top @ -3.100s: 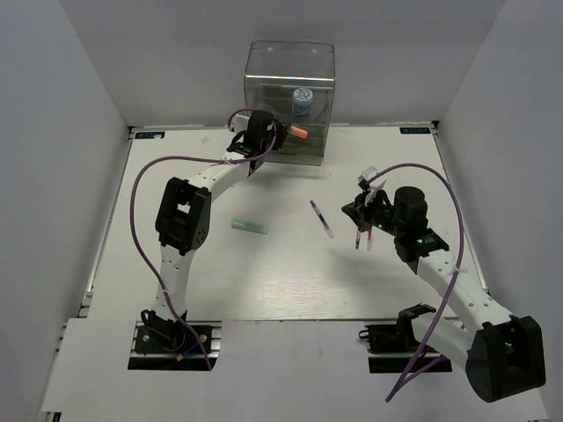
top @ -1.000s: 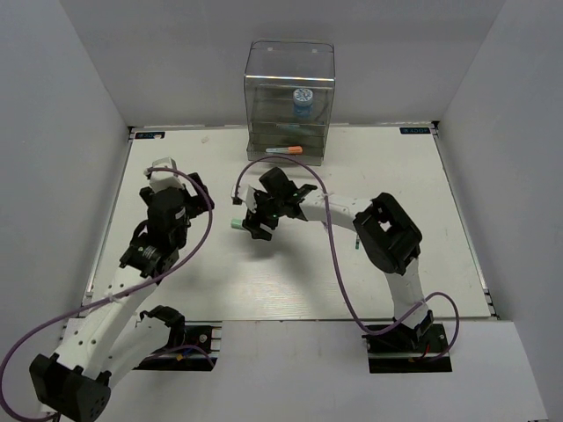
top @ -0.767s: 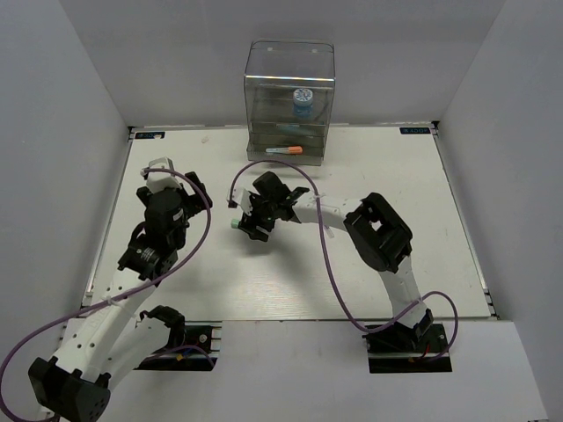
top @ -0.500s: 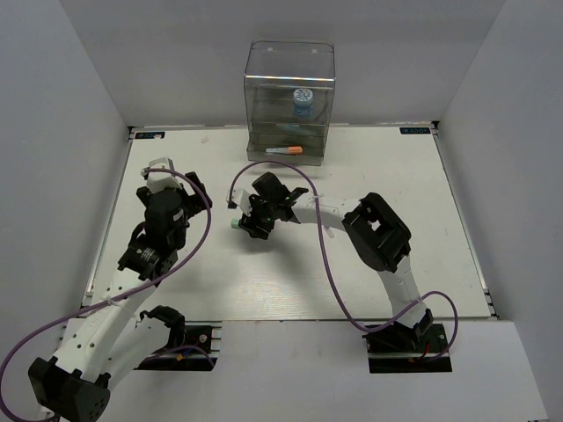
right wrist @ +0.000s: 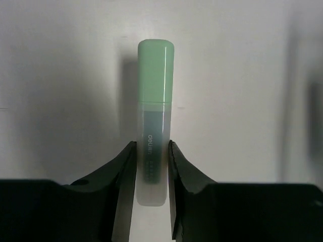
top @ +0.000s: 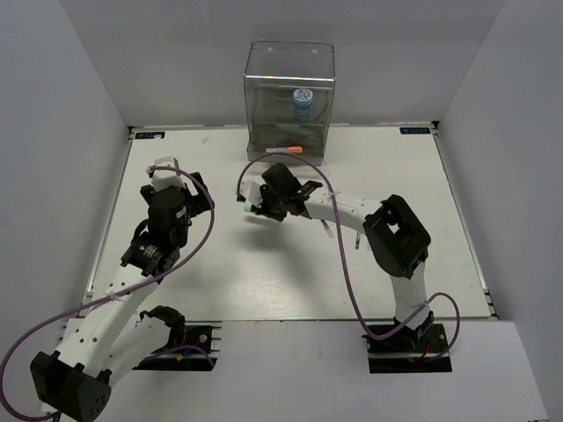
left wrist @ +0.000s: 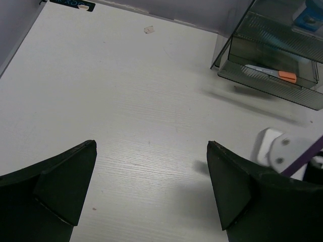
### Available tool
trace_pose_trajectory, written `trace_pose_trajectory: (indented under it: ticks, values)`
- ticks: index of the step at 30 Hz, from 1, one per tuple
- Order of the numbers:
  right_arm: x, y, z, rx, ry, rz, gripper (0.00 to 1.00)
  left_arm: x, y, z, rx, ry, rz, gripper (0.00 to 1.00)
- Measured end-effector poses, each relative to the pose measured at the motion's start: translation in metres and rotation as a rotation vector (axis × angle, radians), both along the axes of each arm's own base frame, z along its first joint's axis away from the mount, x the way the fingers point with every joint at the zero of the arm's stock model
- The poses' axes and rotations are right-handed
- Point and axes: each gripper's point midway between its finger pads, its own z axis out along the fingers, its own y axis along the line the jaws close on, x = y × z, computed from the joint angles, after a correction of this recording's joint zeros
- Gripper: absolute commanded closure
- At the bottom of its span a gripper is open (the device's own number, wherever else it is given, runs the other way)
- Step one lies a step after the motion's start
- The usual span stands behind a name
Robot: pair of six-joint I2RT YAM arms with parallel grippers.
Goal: Sort the stationery into containers
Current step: Pick up the pen from the center of the board, then place the pen in the drawer.
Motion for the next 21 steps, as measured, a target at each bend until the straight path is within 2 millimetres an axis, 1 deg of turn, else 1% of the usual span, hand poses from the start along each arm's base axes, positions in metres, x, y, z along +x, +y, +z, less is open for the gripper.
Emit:
trace_pose_trajectory:
  ticks: [2,5,7,10,12,14,17,19,21]
  values:
    - [0.023,-0.01,0.025,-0.001,-0.109,-0.038,1.0,0.001,-0.002,-0.002,0.003,0.008,-0.01,0.0]
    - [0.063,-0.029,0.066,-0.004,-0.292,-0.109,1.0,0.001,-0.004,-0.003,0.001,0.012,-0.022,0.0]
    - [0.088,-0.042,0.089,-0.007,-0.404,-0.157,1.0,0.001,-0.006,-0.004,-0.001,0.014,-0.03,0.0]
    - [0.12,-0.059,0.114,-0.022,-0.55,-0.22,1.0,0.003,-0.008,-0.007,0.001,0.026,-0.04,0.0]
    - [0.136,-0.069,0.127,-0.037,-0.63,-0.255,1.0,0.004,-0.01,-0.011,0.003,0.037,-0.048,0.0]
    - [0.152,-0.079,0.139,-0.049,-0.699,-0.286,1.0,0.006,-0.012,-0.015,0.007,0.051,-0.055,0.0]
    - [0.172,-0.085,0.149,-0.064,-0.777,-0.305,1.0,0.008,-0.015,-0.021,0.012,0.069,-0.063,0.0]
    - [0.184,-0.088,0.149,-0.08,-0.823,-0.303,1.0,0.009,-0.016,-0.025,0.016,0.082,-0.066,0.0]
    - [0.193,-0.091,0.141,-0.103,-0.842,-0.293,1.0,0.01,-0.017,-0.029,0.02,0.095,-0.068,0.0]
